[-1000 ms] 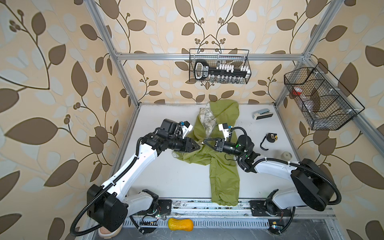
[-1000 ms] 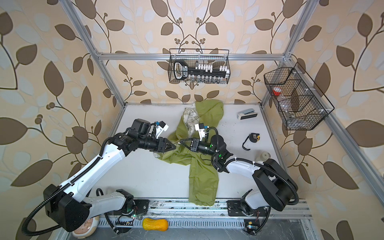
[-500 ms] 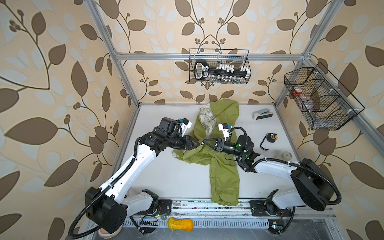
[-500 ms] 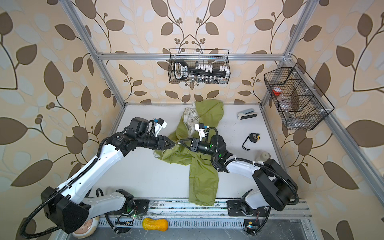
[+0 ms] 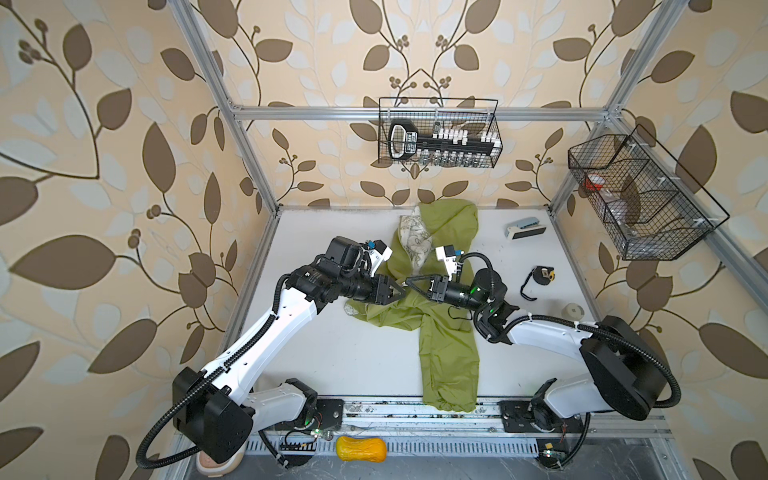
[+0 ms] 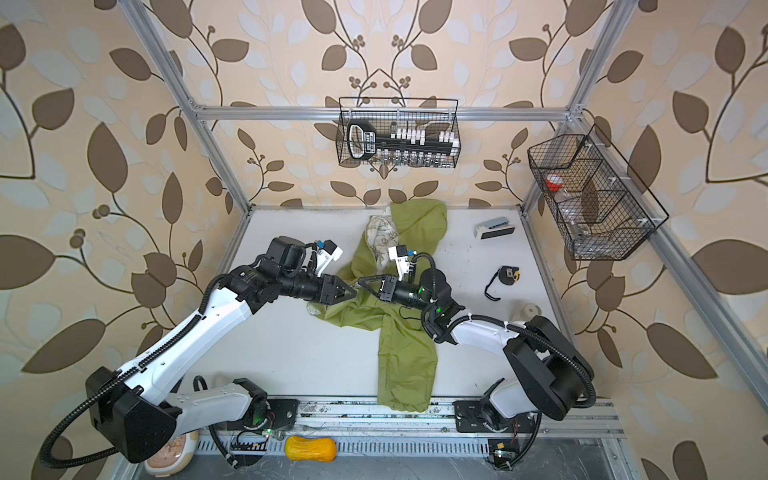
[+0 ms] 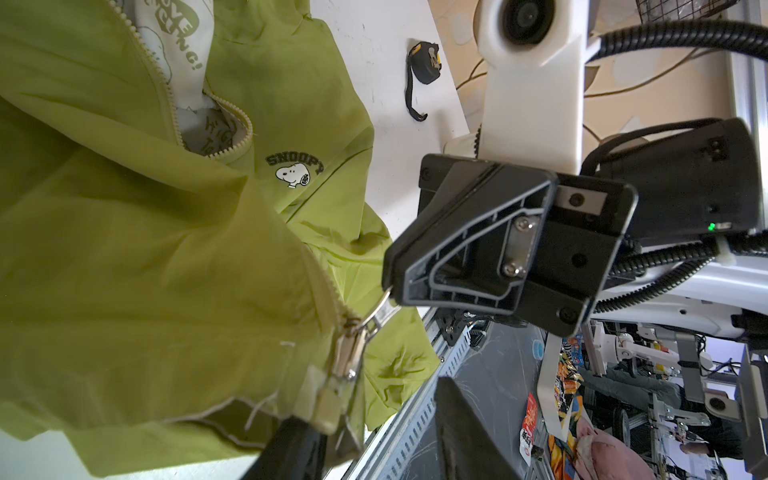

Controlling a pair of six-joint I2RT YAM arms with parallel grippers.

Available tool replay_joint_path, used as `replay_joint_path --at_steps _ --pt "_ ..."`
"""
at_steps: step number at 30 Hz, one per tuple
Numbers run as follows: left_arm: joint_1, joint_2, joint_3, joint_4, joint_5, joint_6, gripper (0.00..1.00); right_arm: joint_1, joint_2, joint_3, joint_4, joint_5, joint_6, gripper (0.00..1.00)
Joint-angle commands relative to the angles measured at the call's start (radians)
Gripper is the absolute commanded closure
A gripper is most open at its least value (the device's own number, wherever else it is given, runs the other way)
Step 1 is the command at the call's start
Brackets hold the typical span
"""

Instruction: Zip up the jacket

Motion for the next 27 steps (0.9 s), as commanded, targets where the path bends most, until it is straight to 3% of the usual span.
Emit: replay_joint_path --at_steps 1,7,11,23,27 --pt "-0.008 0.011 0.012 0.014 0.016 0.015 0.62 0.007 0.006 0.03 0.033 0.009 0.009 1.0" --pt "-0.008 0.017 -0.001 0.01 -0.004 0.02 0.76 0.009 0.003 0.022 0.033 0.01 0.007 1.0" --pt "-0.008 0.007 0.003 0.003 -0.048 0.025 1.0 0.008 0.0 0.018 0.033 0.009 0.006 1.0" --pt "-0.006 -0.094 -0.044 0.002 -0.239 0.011 1.0 -0.001 -0.01 -0.043 0.024 0.026 -0.008 1.0" --pt "-0.001 -0.116 -0.058 0.006 -0.25 0.005 1.0 -0.011 -0.014 -0.066 0.028 0.03 -0.009 1.0"
